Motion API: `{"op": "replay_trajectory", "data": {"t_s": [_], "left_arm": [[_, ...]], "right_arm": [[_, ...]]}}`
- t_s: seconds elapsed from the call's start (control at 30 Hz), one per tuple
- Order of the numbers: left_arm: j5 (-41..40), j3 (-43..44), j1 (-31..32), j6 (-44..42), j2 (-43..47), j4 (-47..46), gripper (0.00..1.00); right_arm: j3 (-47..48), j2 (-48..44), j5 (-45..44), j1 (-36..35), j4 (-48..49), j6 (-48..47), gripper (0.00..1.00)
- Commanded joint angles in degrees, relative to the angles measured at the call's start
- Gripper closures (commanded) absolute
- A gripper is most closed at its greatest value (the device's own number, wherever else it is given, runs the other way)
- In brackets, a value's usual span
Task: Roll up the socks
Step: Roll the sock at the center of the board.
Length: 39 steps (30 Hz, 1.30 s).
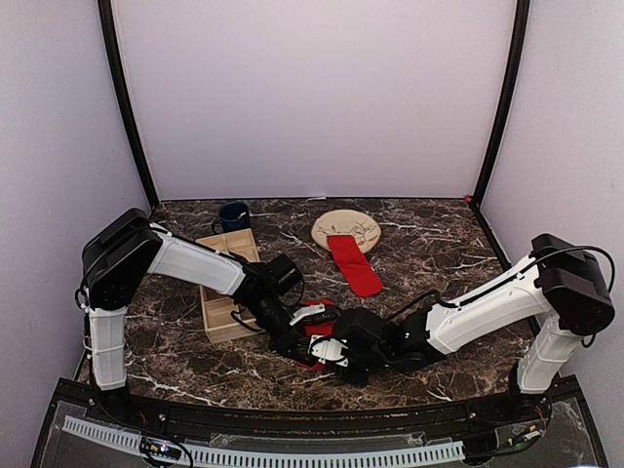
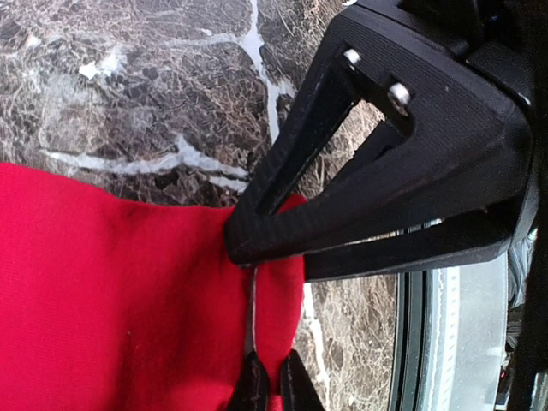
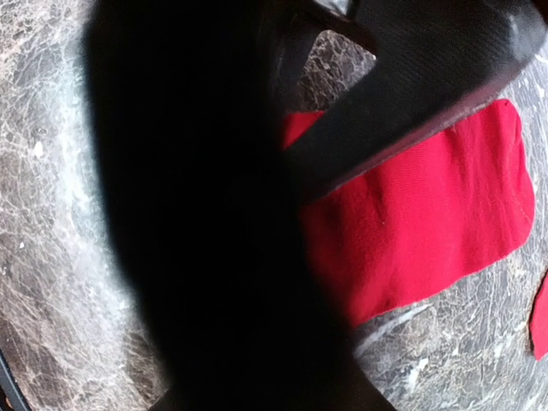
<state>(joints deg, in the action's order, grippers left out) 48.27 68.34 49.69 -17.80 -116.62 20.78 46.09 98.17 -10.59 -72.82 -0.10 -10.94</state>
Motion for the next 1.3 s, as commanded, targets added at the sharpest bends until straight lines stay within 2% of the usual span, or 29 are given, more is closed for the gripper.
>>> {"op": "replay_trajectory", "data": {"t_s": [0.0,0.2,0.37,0.57,0.73,0.97,1.27], "left_arm": [[0.38,0.83,-0.21,-1.01,-0.80,2.61,0.94],[0.08,1.05,-0.21,-0.81,-0.76,3.12,0.92],[-1.41,0.69,-0.21,0.38,0.77,2.36,0.77],[-4.73,-1.52,-0.22,3.42,4.71,-1.15,0.59],[-9.22,-4.62,-0.27,7.04,8.93,-5.83,0.54],[-15.30,-8.86,-0.30,9.88,14.22,-11.56,0.54],[-18.16,-15.55,-0.30,12.69,19.45,-20.18,0.53]], "right_arm": [[1.28,1.94,-0.68,-0.46,-1.43,-0.84,0.77],[1.64,2.38,0.46,-0.04,-2.48,-0.16,0.88],[1.43,1.54,1.97,0.57,-3.87,0.67,0.95],[0.97,-0.27,4.52,1.42,-5.00,1.62,0.96],[1.18,-0.92,5.76,1.78,-6.51,2.66,0.96],[3.02,0.05,8.80,2.37,-9.81,5.54,0.96],[5.86,1.35,16.56,5.44,-11.93,7.13,0.96]]}}
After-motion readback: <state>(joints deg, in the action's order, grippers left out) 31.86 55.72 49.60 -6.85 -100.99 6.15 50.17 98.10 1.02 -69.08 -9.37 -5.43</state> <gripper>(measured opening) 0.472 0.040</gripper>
